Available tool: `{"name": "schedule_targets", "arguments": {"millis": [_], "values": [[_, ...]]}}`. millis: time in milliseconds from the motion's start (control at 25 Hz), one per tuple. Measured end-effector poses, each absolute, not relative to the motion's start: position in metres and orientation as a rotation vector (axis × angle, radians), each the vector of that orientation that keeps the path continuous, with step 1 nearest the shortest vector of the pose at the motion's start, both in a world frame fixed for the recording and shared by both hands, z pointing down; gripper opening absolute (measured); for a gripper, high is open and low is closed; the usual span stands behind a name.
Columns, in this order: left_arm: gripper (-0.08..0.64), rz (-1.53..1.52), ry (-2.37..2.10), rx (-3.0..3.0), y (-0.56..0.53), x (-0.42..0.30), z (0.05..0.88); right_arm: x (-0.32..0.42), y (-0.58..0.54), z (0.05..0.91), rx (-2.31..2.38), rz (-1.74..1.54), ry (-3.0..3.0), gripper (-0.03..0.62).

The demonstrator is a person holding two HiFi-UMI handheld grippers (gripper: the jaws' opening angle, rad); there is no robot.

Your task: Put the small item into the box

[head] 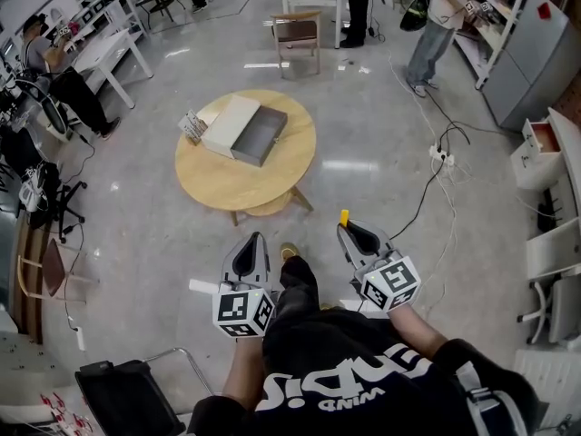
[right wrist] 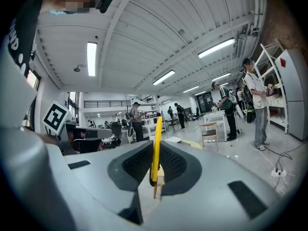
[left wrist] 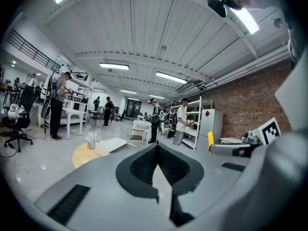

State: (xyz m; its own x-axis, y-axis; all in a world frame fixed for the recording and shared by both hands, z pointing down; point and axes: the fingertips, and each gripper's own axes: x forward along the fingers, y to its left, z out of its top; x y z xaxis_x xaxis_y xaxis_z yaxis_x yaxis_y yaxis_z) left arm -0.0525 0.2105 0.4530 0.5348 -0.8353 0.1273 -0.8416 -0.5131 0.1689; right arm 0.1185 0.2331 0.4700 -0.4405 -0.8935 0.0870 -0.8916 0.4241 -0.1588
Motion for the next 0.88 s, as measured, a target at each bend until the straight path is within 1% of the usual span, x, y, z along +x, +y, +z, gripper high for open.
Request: {"name": "schedule_targets", "arguments": {"millis": [440, 880], "values": [[0.005, 0.051, -1.423, 2.546, 0.135, -0.056, 0.462, 0.109, 0.158, 0.484, -1.629, -0.314, 2.670, 0.035], [0.005, 0.063, -1.380, 2.542, 0.025, -0.059, 0.466, 0.100, 0.053, 0.486, -1.647, -0.332, 2.696, 0.035]]}}
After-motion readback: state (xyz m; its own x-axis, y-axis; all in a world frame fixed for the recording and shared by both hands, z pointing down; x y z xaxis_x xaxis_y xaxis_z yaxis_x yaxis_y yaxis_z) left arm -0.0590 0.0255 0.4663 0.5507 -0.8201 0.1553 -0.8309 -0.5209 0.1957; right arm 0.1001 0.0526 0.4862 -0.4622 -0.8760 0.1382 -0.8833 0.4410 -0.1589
